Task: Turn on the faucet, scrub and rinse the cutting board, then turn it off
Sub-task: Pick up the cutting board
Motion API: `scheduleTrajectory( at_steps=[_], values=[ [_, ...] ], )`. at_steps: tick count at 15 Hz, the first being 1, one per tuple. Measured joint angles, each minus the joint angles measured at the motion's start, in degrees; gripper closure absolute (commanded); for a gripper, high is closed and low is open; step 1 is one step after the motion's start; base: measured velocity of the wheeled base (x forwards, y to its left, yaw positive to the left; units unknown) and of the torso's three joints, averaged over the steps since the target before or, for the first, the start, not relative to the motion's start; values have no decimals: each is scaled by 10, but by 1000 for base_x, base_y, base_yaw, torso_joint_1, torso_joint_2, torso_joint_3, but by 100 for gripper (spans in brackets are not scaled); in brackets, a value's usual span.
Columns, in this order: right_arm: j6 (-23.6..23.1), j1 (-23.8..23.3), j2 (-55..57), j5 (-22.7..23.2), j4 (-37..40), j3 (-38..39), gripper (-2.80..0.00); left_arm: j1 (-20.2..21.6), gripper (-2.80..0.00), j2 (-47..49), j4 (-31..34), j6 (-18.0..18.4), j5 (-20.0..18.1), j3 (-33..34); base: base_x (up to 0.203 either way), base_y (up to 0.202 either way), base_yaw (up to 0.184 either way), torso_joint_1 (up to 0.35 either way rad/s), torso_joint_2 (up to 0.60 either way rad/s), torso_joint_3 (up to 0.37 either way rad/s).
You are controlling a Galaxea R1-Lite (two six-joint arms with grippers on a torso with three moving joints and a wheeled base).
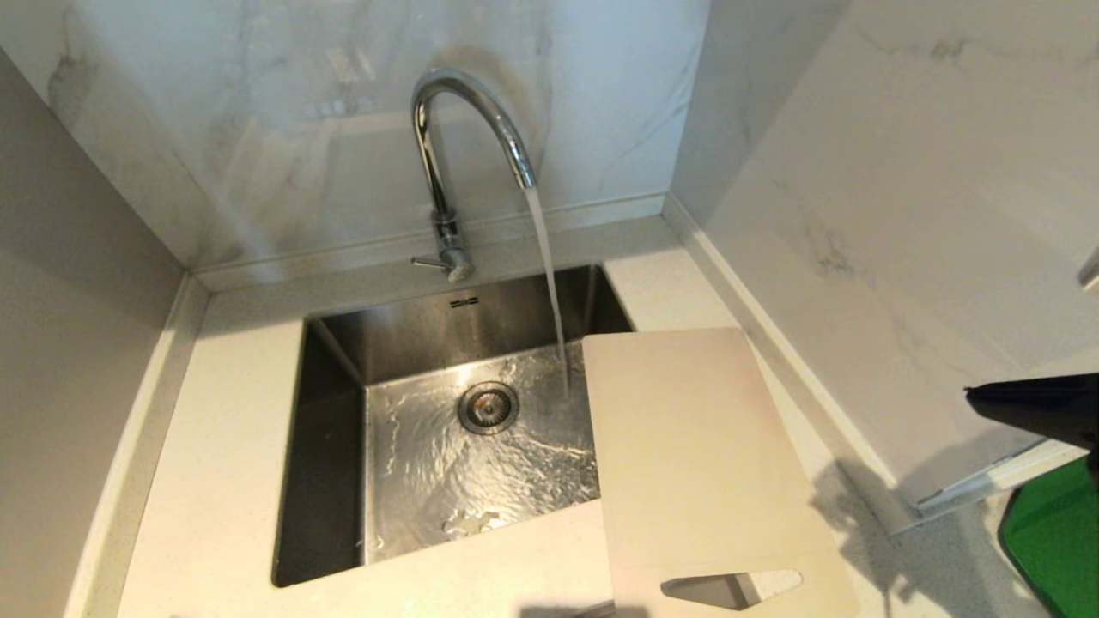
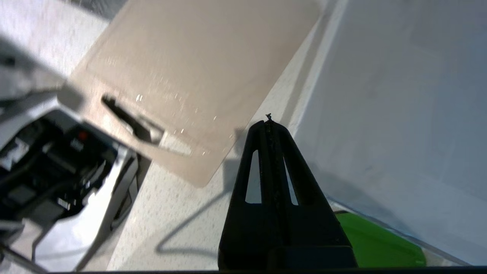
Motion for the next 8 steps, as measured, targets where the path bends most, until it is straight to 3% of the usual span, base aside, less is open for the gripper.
scheduleTrajectory(
  at_steps=[5,8],
  values=[
    [-8,153,16,-138,-1,111,0,0,0,0,0,0,0,0,0,0,0,0,0,0],
    [-18,205,37,-202,-1,178,0,0,0,0,0,0,0,0,0,0,0,0,0,0]
  ],
)
